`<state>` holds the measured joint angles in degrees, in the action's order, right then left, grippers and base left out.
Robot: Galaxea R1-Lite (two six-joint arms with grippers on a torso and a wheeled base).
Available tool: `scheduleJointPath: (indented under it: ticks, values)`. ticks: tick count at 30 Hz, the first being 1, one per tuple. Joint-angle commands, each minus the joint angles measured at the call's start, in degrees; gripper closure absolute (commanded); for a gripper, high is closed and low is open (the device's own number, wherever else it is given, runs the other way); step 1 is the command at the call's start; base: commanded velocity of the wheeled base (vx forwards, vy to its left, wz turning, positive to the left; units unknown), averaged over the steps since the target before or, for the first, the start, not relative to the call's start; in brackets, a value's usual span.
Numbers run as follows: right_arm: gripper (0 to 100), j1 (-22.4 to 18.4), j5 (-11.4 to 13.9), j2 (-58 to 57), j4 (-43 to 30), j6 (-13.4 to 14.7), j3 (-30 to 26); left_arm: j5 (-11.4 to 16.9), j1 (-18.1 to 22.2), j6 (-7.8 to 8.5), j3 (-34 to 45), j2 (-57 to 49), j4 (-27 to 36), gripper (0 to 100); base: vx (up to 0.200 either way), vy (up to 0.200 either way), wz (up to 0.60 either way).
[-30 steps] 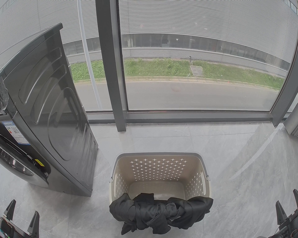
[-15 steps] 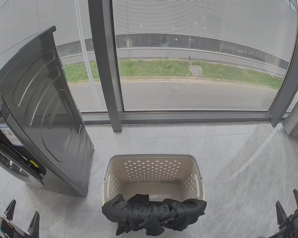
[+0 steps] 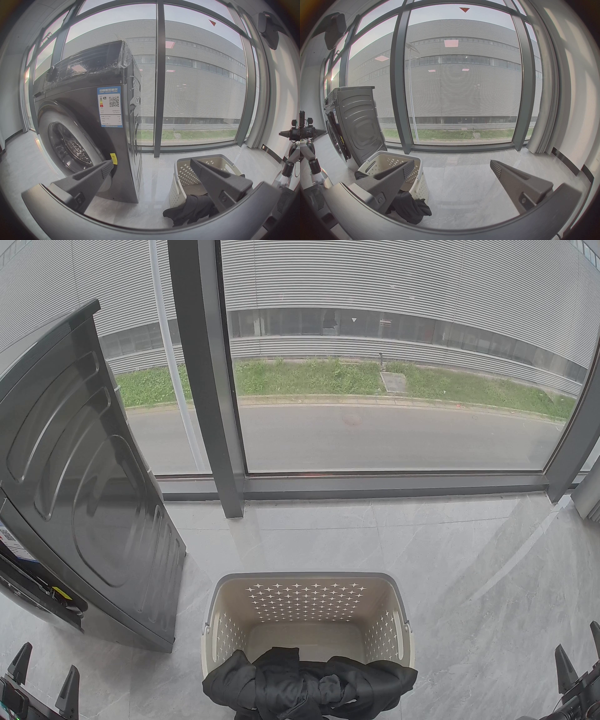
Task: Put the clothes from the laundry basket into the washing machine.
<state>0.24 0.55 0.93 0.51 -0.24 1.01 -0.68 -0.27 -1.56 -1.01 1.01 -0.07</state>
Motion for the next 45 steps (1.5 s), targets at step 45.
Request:
scheduleJointPath:
  ticks: [45]
  values:
    - [0, 0.02, -0.02, -0.93, 0.02, -0.02, -1.01, -0.02, 0.00, 0.07, 0.84, -1.01, -0.01, 0, 0.053, 0.000, 0.00]
